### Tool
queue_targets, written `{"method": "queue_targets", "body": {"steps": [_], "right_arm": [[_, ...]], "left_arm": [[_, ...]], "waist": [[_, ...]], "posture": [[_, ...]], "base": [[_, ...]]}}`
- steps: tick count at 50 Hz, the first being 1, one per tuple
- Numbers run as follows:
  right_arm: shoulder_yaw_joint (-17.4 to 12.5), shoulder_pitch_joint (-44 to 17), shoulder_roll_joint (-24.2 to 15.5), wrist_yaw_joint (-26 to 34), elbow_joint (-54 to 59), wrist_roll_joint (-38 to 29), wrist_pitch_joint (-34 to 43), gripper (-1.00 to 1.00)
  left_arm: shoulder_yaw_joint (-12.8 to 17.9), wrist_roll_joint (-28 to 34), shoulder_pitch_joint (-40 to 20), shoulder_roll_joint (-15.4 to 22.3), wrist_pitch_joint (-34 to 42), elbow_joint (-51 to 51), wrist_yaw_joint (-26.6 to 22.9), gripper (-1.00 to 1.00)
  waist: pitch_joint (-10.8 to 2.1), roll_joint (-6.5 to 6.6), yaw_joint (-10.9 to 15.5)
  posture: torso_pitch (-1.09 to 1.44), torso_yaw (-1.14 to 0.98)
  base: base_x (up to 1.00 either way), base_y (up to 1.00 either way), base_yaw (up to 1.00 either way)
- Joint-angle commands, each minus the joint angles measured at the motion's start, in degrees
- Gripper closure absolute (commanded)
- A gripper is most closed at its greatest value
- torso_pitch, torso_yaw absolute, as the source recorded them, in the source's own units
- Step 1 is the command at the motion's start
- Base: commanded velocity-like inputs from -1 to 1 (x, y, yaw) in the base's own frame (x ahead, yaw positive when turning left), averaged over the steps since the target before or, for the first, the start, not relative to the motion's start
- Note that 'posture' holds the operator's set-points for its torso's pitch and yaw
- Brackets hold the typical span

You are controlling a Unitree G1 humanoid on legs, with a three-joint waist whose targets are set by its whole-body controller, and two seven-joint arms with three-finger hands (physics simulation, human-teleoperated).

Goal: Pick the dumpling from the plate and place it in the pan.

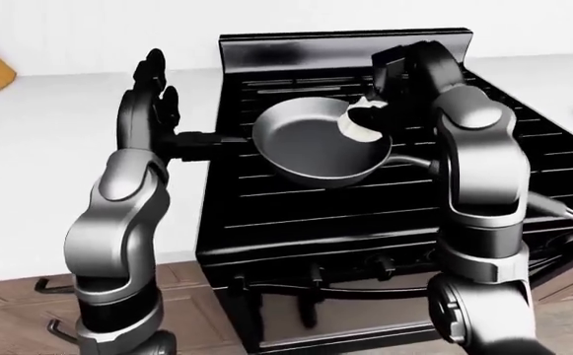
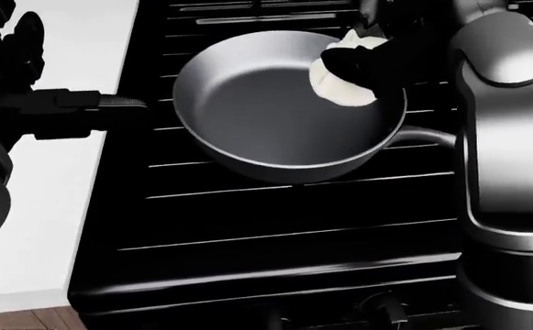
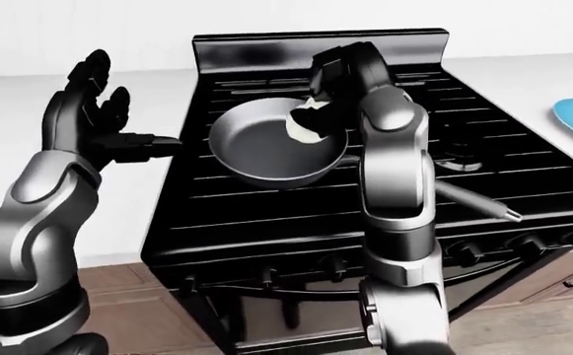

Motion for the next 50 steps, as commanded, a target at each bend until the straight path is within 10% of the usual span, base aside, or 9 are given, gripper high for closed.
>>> {"method": "queue_targets", "body": {"steps": [1,50], "right_arm": [[-0.57,-1.88,-0.58,-0.6,-1.08,-0.16,-1.25,1.0],[1.88,-5.47,5.15,-6.2,12.67,1.87,-13.97,1.0]], "left_arm": [[0.39,0.02,-1.94,0.67,-1.61,-1.57,-0.07,-1.0],[0.39,-0.03,-1.92,0.57,-1.69,-1.43,-0.02,-1.0]], "waist": [[-1.62,0.42,0.01],[-2.69,2.18,-0.99]], "posture": [[0.0,0.0],[0.0,0.0]], "base": [[0.0,0.0,0.0],[0.0,0.0,0.0]]}}
